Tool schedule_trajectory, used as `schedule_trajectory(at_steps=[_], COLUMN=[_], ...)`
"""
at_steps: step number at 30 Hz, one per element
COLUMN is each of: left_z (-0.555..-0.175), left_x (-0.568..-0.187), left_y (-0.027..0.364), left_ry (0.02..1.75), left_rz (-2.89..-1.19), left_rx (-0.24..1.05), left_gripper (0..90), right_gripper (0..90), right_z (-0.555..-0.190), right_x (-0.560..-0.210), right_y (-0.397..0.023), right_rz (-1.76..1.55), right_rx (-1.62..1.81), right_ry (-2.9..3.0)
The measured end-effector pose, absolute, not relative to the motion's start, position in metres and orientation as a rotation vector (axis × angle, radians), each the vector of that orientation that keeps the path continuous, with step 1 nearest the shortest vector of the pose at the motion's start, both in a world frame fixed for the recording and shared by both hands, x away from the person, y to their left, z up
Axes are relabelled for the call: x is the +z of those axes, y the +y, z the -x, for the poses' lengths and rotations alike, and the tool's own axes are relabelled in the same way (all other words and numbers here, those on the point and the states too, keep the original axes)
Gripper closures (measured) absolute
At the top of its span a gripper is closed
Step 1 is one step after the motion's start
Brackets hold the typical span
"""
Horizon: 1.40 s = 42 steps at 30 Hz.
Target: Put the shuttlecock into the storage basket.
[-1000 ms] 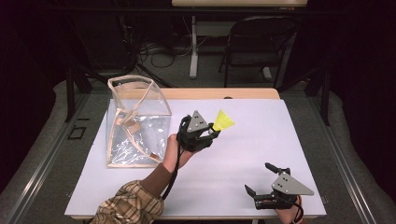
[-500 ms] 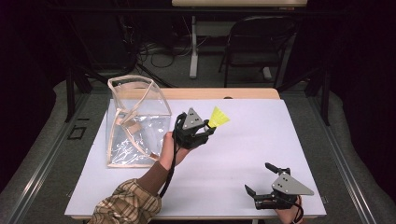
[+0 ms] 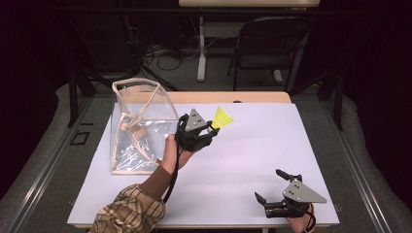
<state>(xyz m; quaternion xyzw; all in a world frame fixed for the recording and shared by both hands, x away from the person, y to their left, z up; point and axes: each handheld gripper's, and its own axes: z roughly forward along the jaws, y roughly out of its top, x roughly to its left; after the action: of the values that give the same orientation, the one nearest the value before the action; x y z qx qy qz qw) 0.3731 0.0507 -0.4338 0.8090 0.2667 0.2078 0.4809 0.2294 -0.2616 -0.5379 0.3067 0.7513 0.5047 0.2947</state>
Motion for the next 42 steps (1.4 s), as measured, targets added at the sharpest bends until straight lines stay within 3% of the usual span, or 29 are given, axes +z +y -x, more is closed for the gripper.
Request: schedule_trajectory(at_steps=[42], left_z=[-0.389], left_x=[-0.418], left_y=[0.080], left_ry=[0.704], left_rz=[-1.933], left_rx=[0.599], left_gripper=[64.9], right_gripper=[0.0], right_z=[-0.229], right_x=[-0.538], right_y=[-0.262], right_rz=[-0.815], right_rx=[1.344], right_ry=[1.992])
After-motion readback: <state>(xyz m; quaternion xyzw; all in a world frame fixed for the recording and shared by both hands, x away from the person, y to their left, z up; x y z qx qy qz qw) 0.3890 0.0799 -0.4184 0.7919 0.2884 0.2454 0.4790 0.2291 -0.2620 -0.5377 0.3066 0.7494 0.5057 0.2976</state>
